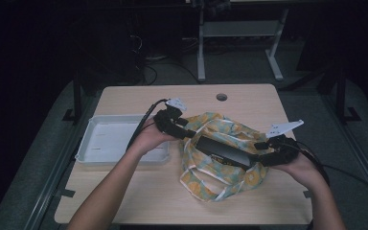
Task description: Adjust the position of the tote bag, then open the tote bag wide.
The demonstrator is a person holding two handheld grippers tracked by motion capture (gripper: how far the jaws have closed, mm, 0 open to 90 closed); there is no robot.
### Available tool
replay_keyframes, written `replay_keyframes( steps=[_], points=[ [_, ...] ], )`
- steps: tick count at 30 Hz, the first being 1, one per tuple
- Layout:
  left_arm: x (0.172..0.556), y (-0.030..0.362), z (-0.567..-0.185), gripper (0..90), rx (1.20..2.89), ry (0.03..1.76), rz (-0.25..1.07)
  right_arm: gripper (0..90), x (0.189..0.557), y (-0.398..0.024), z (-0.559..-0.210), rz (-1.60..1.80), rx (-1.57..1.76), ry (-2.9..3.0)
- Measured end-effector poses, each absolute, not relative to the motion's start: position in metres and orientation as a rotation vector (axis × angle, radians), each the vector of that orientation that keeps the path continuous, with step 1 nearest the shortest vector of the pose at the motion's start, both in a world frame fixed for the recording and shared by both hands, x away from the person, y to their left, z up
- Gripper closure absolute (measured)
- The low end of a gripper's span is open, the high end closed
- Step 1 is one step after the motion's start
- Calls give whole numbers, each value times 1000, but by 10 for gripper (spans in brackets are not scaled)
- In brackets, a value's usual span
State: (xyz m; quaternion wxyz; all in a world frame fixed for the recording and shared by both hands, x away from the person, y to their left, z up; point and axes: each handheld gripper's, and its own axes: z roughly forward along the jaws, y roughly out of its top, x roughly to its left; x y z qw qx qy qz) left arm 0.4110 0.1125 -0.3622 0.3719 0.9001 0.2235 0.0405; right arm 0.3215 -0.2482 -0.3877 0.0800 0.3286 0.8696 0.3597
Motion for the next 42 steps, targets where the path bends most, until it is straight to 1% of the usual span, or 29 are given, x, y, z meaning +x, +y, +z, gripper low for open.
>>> replay_keyframes(
  steps=[6,10,21,27,29,35,37,42],
  points=[
    [391,136,-364,378,2274,585,104,418,321,-244,-381,1091,932,2603],
    [377,150,-369,374,2288,581,118,406,322,-240,-379,1101,901,2609],
    [340,184,-381,367,2291,601,141,382,327,-228,-388,1086,856,2651],
    [322,203,-395,367,2301,610,146,374,326,-226,-392,1092,842,2662],
    [317,208,-396,349,2308,607,154,371,324,-226,-393,1091,847,2664],
    [297,224,-402,334,2285,625,169,365,323,-226,-394,1092,848,2661],
    [292,229,-405,332,2284,639,165,365,323,-225,-395,1092,830,2666],
    [286,238,-411,329,2291,665,206,371,326,-218,-397,1077,816,2684]
  ],
)
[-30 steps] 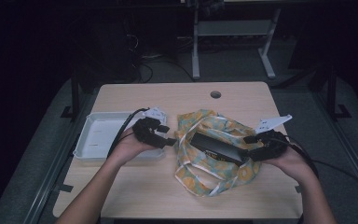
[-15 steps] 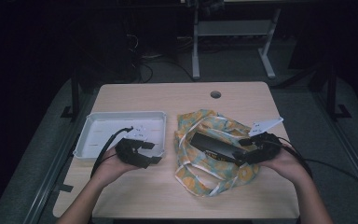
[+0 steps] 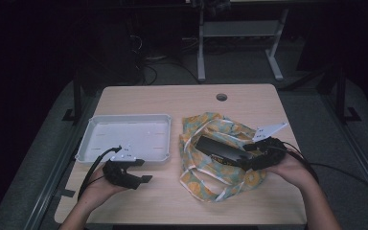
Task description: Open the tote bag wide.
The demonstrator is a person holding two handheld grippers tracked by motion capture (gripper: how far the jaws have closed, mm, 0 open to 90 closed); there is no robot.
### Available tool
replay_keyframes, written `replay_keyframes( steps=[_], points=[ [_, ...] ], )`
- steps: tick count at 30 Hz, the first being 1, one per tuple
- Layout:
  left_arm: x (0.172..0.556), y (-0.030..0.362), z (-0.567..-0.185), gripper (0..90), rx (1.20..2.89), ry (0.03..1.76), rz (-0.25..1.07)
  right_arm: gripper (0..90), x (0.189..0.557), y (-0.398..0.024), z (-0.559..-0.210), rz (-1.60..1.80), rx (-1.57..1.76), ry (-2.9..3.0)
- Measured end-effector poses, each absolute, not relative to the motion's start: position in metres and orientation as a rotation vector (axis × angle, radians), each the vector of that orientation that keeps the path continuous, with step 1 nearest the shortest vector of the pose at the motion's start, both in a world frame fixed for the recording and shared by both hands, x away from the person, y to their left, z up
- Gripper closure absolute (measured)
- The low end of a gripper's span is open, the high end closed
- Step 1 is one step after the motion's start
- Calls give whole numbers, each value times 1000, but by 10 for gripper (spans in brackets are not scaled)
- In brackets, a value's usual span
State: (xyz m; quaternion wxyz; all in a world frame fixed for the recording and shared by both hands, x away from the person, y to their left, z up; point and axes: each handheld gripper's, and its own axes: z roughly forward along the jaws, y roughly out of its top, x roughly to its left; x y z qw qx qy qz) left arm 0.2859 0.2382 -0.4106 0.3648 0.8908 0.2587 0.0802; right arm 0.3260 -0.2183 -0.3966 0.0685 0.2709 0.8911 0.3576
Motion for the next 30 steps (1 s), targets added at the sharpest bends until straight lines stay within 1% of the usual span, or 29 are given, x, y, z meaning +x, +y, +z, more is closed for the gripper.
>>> replay_keyframes(
  steps=[16,30],
  points=[
    [275,247,-420,329,2288,694,199,386,344,-192,-406,967,734,2735],
    [270,252,-421,329,2285,720,202,383,354,-193,-415,944,718,2742]
  ],
)
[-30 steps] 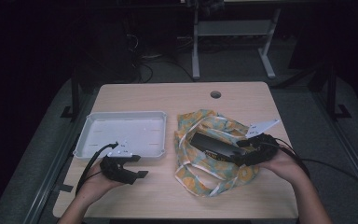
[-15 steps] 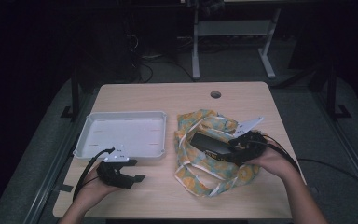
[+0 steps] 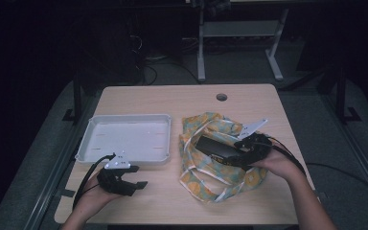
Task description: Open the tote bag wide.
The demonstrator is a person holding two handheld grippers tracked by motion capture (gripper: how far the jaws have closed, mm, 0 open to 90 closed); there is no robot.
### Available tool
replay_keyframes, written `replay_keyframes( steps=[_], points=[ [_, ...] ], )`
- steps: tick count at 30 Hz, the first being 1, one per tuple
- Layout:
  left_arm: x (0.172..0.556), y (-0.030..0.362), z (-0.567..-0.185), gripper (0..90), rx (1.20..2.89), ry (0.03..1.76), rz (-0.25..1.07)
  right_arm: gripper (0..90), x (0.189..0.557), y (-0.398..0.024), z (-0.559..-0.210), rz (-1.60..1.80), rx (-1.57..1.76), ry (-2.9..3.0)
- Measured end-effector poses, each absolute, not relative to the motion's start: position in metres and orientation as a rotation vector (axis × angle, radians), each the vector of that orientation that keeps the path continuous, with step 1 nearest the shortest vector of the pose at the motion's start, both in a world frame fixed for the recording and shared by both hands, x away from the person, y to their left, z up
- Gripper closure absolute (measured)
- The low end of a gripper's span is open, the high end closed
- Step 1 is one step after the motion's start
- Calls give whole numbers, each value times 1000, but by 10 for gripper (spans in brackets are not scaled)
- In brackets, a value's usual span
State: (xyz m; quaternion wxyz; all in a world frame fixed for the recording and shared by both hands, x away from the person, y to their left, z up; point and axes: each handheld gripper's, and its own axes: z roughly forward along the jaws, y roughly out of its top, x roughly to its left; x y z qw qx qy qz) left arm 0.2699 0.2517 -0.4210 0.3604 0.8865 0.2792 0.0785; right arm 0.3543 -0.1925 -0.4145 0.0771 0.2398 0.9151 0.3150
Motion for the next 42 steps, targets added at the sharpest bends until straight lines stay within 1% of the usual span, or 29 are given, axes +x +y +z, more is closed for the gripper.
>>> replay_keyframes(
  steps=[10,28,42],
  points=[
    [270,254,-422,330,2286,724,207,385,356,-192,-425,824,689,2793],
    [271,253,-423,329,2298,721,198,420,355,-194,-425,819,670,2814],
    [272,251,-423,329,2311,707,194,421,349,-201,-402,917,691,2771]
  ],
)
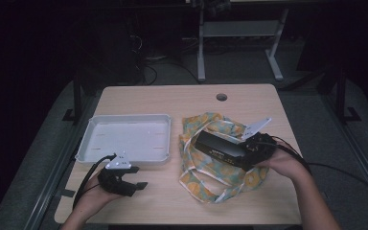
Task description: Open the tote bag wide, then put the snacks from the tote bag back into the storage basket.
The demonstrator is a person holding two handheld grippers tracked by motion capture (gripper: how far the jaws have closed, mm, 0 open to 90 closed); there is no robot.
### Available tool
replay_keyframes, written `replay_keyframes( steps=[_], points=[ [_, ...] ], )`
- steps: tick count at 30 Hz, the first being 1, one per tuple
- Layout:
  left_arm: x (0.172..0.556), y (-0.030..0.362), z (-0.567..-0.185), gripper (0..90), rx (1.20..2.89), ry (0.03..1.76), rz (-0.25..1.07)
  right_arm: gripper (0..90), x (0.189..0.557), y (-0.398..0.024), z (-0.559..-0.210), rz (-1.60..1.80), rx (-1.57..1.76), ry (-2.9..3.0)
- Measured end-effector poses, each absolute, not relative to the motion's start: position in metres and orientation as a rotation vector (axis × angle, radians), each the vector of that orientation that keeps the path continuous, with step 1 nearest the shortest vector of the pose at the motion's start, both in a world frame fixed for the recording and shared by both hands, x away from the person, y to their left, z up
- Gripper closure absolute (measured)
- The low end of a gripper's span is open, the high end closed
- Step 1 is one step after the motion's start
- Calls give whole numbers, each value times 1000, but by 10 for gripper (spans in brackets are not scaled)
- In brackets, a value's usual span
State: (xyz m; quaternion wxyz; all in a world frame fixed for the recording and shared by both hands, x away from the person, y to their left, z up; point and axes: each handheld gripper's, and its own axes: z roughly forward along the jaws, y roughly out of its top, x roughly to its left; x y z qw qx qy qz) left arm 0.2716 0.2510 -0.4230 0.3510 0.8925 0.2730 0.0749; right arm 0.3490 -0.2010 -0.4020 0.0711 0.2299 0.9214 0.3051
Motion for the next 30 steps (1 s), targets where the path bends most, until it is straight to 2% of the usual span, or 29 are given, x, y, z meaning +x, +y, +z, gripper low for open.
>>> replay_keyframes(
  steps=[18,30],
  points=[
    [273,250,-423,323,2321,687,184,423,349,-204,-370,999,677,2718],
    [288,254,-404,295,2336,607,169,423,354,-195,-359,1008,619,2743]
  ],
)
